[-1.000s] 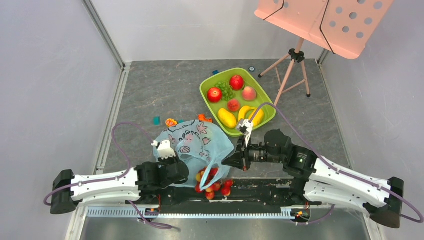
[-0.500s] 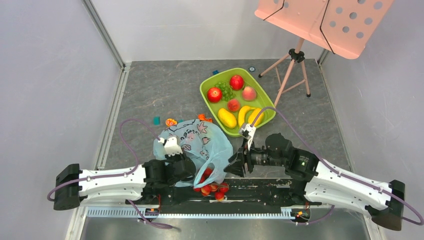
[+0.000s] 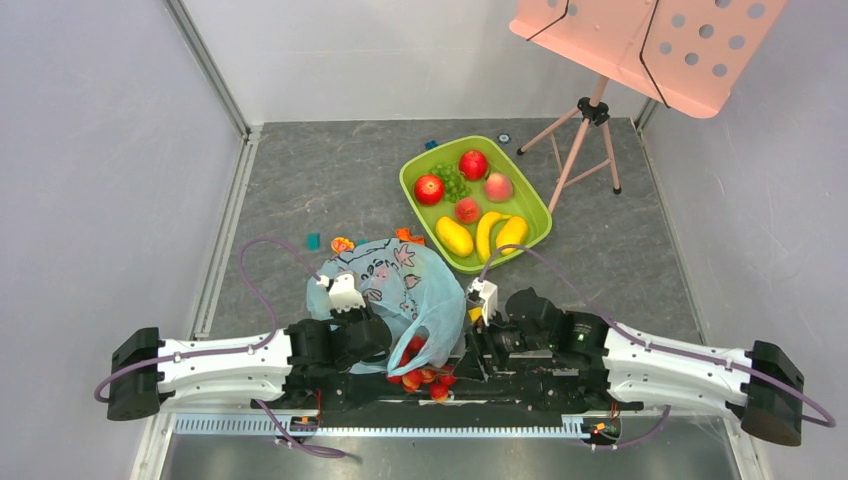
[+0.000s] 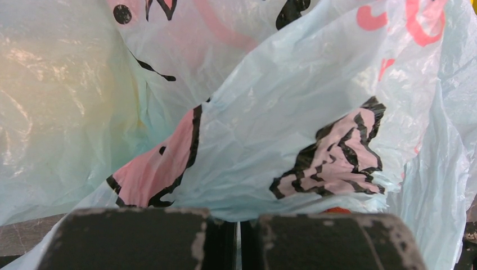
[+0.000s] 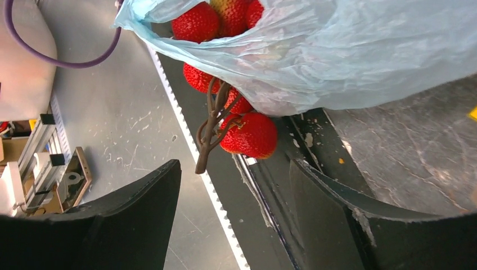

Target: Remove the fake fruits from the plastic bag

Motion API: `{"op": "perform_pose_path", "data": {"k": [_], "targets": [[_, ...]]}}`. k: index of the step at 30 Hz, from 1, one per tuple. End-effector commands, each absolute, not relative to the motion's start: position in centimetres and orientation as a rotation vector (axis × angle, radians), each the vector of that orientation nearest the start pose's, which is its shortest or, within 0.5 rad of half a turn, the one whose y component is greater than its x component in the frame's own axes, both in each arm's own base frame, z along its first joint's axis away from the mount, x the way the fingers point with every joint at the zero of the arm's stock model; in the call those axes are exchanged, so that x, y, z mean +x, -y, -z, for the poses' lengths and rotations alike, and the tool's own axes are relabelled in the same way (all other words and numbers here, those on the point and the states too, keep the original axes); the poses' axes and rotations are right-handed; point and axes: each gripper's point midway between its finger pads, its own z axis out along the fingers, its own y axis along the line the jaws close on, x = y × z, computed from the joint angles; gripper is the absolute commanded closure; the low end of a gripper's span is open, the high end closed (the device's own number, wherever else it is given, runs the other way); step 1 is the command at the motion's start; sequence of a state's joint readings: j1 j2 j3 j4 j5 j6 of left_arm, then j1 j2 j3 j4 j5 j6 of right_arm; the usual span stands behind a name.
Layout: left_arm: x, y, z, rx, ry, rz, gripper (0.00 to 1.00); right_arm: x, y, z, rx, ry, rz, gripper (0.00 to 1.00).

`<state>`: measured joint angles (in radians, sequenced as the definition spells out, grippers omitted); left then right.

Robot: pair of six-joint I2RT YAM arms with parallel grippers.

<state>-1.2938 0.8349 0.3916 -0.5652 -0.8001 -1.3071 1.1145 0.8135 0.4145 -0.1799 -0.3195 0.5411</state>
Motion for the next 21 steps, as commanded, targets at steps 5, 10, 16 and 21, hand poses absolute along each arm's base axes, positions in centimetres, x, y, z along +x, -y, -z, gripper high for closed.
{"op": "perform_pose_path", "data": {"k": [5,10,16,21], "targets": [[15.3,16.9,-6.8,-0.294,-2.169,0.389,0.98,4.7,-30.6,-12.1,-0.842,-2.146,-1.297,0.31],[15.3,16.9,-6.7,-0.290,-2.174,0.387,0.98,5.2,-31.5,-11.7,-0.822,-2.149,-1.244,0.37],[15.2,16.8,-6.5,-0.295,-2.175,0.392,0.98,4.9,-32.7,-11.2,-0.823,-2.154,-1.226,0.43],[15.2,16.7,-6.4,-0.298,-2.172,0.392,0.98,4.8,-33.4,-10.9,-0.828,-2.149,-1.227,0.53]]}}
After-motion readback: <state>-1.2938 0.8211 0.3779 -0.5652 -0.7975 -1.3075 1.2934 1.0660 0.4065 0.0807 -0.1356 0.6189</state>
